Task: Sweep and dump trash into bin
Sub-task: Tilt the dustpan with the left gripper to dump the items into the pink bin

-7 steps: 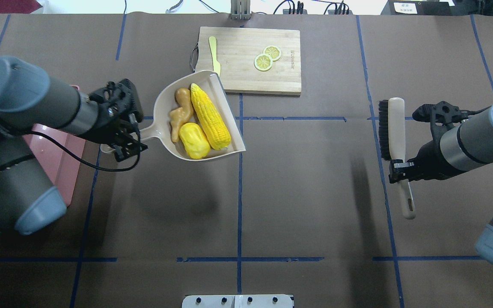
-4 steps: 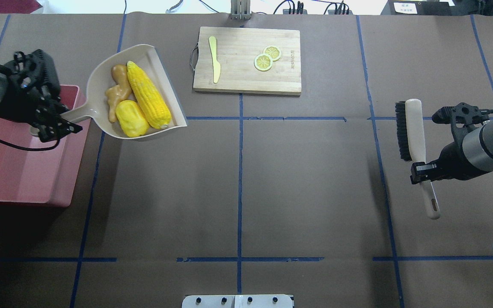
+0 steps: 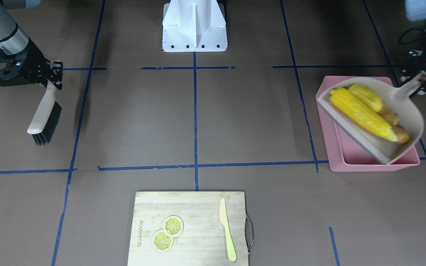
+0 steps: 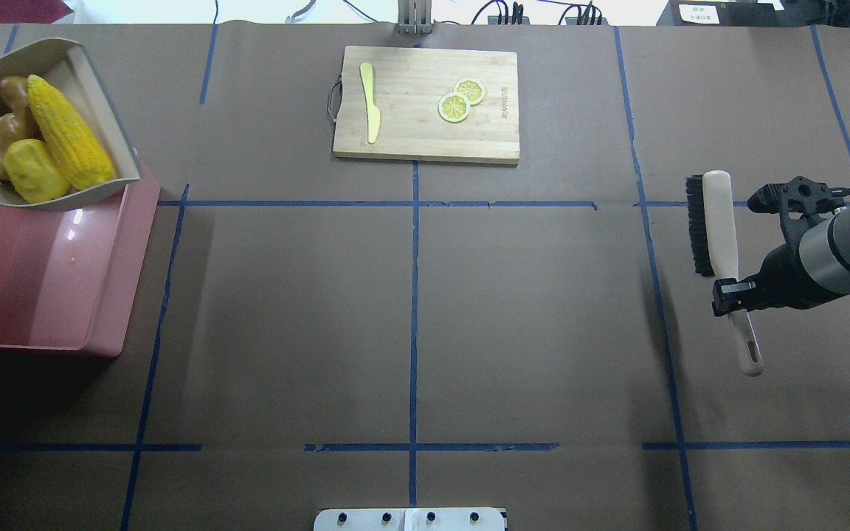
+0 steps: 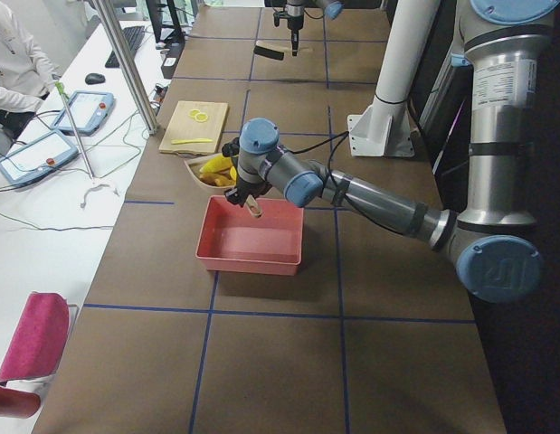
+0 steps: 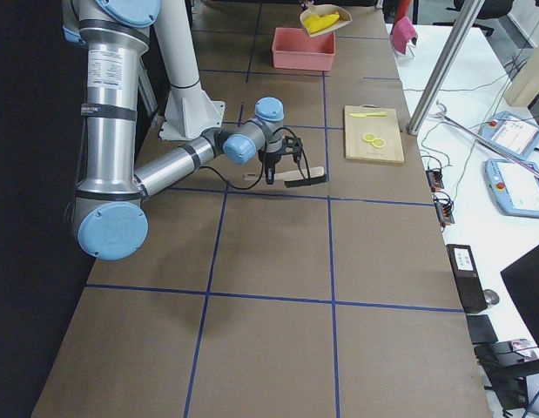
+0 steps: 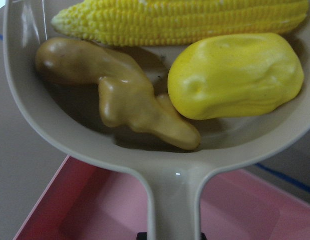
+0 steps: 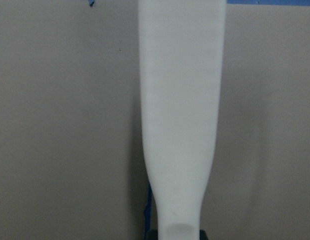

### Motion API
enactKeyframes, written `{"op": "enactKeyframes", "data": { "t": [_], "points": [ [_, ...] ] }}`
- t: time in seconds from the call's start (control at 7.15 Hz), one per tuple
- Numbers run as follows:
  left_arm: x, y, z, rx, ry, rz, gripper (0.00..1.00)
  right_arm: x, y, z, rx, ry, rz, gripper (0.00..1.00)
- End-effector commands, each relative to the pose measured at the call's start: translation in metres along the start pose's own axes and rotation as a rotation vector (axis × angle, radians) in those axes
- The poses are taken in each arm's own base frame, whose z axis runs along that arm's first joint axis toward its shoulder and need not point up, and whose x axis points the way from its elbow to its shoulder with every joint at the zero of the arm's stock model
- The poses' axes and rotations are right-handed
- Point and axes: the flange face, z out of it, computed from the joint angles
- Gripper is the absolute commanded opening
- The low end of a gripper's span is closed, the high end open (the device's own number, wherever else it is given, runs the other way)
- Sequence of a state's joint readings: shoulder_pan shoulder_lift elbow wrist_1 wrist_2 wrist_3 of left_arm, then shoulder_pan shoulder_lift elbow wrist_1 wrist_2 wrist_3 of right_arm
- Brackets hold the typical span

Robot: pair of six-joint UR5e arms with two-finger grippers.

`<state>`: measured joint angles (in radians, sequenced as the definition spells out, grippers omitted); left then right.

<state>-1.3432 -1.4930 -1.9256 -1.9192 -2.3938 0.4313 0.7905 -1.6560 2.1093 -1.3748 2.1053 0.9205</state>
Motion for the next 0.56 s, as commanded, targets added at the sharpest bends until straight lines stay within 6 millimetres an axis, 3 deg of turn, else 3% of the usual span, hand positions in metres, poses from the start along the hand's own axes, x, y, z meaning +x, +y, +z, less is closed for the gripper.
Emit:
{"op": "enactKeyframes", "data": {
  "t": [0.0,0.28,0.42],
  "points": [
    [-0.041,0.055,-0.009,-0.037,-0.050,0.033,0.06,0.007,0.002,0.004,-0.009,0.011,0.008,0.01],
    [-0.052,0.052,-0.020,-0.143,-0.217,0.205,0.06,0.008,0.002,0.004,-0.010,0.012,0.009,0.01],
    [-0.061,0.059,-0.022,-0.258,-0.279,0.433,0.06,0.010,0.003,0.005,-0.012,0.016,0.011,0.01]
  ]
}}
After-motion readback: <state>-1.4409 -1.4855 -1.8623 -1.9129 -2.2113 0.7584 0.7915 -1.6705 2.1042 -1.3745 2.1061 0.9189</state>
